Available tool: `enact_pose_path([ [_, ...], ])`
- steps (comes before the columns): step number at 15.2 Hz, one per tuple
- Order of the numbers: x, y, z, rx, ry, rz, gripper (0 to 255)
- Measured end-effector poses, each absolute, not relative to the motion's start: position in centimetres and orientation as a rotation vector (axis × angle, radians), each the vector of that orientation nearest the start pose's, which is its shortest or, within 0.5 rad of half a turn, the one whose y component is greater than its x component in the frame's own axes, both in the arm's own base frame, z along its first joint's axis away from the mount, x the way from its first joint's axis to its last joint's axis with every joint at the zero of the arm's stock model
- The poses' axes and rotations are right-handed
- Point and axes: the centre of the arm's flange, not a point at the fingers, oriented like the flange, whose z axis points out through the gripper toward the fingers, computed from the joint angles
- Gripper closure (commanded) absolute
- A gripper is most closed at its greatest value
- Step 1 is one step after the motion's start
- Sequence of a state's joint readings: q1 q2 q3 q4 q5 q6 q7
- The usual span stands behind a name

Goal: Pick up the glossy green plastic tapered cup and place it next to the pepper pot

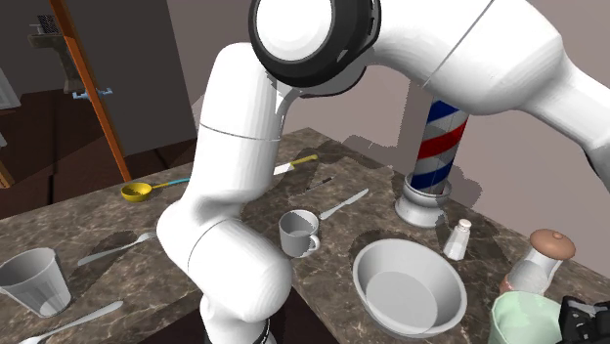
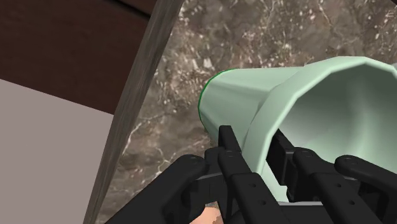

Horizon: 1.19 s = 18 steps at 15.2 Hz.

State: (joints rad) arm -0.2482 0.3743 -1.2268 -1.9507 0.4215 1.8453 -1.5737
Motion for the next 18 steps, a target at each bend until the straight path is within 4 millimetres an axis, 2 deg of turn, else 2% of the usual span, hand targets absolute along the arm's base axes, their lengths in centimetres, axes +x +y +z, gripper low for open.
enact_pose_path([
  [3, 12.0, -55.2, 38.5, -2.937, 0.114, -0.044, 255],
  [4, 12.0, -55.2, 38.5, -2.937, 0.114, -0.044, 0],
  [10, 12.0, -55.2, 38.5, -2.937, 0.114, -0.044, 0],
  [14, 11.8, -56.1, 42.4, -2.939, 0.113, -0.045, 0],
  [18, 11.8, -56.2, 43.4, -2.938, 0.114, -0.044, 0],
])
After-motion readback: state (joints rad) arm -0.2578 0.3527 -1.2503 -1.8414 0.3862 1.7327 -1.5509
